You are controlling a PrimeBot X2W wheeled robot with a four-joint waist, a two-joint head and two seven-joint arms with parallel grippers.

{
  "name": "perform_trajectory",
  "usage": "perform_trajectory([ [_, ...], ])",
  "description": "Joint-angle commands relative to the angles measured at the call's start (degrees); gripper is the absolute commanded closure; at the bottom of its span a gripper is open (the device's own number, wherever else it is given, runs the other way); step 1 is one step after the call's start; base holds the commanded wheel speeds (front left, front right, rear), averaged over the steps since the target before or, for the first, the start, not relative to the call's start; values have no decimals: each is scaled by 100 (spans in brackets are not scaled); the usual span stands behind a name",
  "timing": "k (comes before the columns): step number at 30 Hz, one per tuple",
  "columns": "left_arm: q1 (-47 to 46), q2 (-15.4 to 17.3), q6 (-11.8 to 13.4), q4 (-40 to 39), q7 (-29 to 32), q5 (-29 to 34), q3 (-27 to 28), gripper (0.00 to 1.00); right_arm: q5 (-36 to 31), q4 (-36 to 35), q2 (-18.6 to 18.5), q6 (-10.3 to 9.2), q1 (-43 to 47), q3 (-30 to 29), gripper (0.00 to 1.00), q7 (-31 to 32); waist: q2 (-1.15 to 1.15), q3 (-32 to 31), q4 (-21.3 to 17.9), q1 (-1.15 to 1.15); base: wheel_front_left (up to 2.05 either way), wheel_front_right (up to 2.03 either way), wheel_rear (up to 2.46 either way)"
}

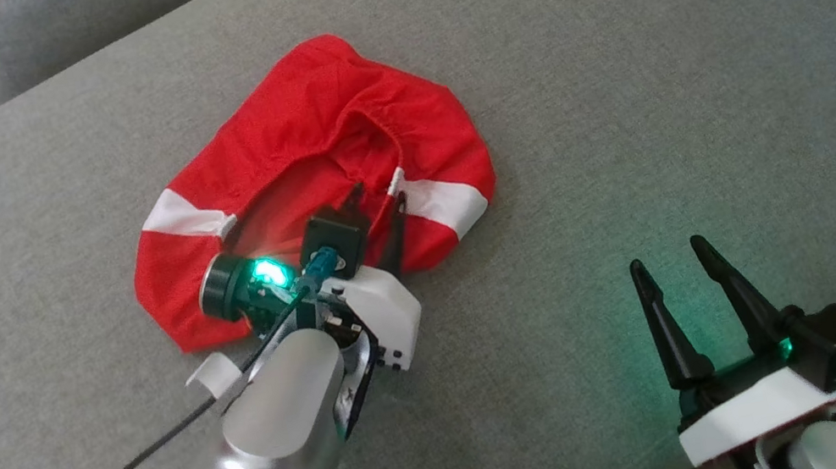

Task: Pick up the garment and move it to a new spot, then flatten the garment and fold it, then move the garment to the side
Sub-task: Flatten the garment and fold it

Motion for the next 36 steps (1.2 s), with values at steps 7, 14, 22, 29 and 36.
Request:
perform_trajectory([
  [7, -607, 20, -314, 31, -268, -229, -181, 100, 124, -158, -30, 43, -213, 187, 0, -22, 0, 70, 9, 0, 0, 0, 0],
  [14, -1002, 20, -656, -512, -434, -678, -454, 100, 138, -75, -30, 43, -158, 189, 0, -22, 0, -204, 139, 0, 0, 0, 0],
  [22, -2056, 51, -681, -1533, -510, -1118, -204, 100, 69, -59, -30, 43, 5, 58, 0, -22, 0, -724, 564, 0, 0, 0, 0],
  [29, -1410, 974, -701, -2465, -171, -1619, 164, 100, 71, -107, -30, 43, 74, -62, 0, -22, 0, -908, 1058, 0, 0, 0, 0],
  [36, 767, 2123, -506, -3182, 28, -2256, 172, 100, 139, -140, -30, 43, 107, -260, 0, -22, 0, -795, 1530, 0, 0, 0, 0],
])
